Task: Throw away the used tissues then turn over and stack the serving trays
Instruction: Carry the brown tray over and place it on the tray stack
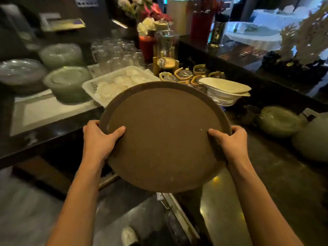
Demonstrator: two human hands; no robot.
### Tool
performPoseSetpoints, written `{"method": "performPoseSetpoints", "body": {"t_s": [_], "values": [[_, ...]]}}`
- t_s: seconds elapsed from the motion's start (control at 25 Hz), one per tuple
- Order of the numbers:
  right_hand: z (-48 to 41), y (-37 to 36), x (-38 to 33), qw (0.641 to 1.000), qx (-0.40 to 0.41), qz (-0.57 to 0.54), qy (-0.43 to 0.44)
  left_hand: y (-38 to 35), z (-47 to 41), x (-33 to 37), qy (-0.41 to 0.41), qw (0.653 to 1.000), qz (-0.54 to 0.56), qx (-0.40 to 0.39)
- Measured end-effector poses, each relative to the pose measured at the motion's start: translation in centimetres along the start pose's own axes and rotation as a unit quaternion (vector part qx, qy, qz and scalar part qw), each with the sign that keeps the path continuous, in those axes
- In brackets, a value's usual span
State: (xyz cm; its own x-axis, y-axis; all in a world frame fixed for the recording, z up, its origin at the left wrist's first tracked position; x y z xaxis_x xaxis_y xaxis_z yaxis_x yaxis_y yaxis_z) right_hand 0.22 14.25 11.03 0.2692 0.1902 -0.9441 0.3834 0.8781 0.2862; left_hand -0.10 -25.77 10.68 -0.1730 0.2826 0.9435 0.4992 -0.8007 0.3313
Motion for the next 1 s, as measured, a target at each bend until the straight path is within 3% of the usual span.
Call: {"method": "performPoseSetpoints", "body": {"t_s": [0.32, 0.64, 1.0], "values": [[7.2, -16.7, -5.2, 0.979, -0.189, 0.048, 0.067, 20.4, 3.9, -5.3, 0.029, 0.977, 0.023, 0.212], [23.5, -33.1, -8.7, 0.935, -0.315, 0.086, 0.139, 41.0, 11.0, -12.6, 0.07, 0.936, 0.044, 0.341], [43.6, -50.4, -10.8, 0.861, -0.455, 0.101, 0.205, 62.1, 19.6, -21.5, 0.113, 0.856, 0.026, 0.504]]}}
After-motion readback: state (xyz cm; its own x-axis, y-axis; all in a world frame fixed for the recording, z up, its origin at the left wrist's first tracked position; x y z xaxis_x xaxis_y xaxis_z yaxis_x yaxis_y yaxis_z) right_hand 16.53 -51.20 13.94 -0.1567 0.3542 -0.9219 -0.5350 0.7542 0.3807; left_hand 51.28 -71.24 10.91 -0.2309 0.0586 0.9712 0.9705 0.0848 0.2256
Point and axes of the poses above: each hand's wrist, its own z-axis away from the middle knuckle, its own y-axis out of the back of the hand, x = y × z, the point moved 7 cm from there along -z, towards the middle knuckle, and after that the axes turned 8 degrees about z, right-handed, at the moved point
